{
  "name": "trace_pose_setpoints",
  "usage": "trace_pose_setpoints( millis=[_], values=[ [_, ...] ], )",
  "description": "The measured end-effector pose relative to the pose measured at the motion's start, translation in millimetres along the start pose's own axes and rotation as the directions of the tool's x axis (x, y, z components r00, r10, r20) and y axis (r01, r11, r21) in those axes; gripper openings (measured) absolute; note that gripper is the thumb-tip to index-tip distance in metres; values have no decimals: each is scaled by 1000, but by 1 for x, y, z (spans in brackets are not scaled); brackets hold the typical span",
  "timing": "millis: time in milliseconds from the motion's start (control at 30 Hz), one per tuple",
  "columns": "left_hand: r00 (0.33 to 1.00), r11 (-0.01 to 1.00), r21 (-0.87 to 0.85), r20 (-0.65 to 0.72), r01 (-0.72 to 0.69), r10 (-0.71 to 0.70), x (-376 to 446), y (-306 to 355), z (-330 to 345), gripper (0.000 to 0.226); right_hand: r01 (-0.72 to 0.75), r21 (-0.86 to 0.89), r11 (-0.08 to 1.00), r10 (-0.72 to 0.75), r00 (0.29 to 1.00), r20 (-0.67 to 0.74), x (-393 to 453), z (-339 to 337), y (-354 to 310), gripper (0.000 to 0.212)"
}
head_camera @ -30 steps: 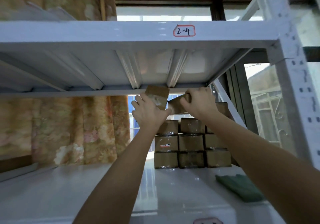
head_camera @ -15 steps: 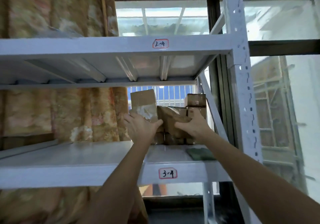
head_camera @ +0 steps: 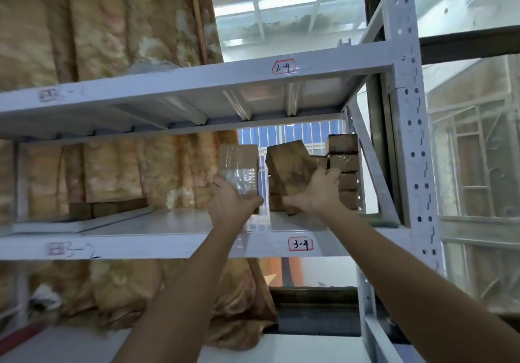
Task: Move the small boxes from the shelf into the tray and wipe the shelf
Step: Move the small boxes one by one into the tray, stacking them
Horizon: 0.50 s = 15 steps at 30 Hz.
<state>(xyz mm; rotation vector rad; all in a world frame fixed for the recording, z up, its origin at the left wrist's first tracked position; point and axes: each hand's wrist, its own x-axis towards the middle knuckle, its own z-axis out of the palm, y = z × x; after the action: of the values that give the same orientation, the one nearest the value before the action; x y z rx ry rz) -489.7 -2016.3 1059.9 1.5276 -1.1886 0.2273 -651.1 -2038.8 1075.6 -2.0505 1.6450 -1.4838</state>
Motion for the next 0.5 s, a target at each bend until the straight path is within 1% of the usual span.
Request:
trace_pose_setpoints(
  millis=[67, 167, 267, 433, 500],
  values=[
    [1000, 999, 33, -10, -13, 14, 2, -12, -14, 98, 37, -1, 999, -37, 999, 0, -7, 10, -18, 100],
    [999, 999, 47, -53, 2, 1, 8, -33, -41, 97, 62, 72, 995, -66, 997, 51, -18, 31, -49, 105],
    [997, 996, 87, -79, 9, -2, 12, -55, -74, 108, 82, 138, 987, -88, 995, 42, -32, 57, -77, 110],
    [982, 963, 257, -184, 85, -38, 23, -106, -151, 109, 101, 212, 972, -125, 987, 104, -64, 111, -148, 120],
    [975, 948, 294, -215, 121, -57, 31, -125, -184, 113, 132, 218, 967, -161, 980, 117, -78, 132, -183, 117]
  ],
)
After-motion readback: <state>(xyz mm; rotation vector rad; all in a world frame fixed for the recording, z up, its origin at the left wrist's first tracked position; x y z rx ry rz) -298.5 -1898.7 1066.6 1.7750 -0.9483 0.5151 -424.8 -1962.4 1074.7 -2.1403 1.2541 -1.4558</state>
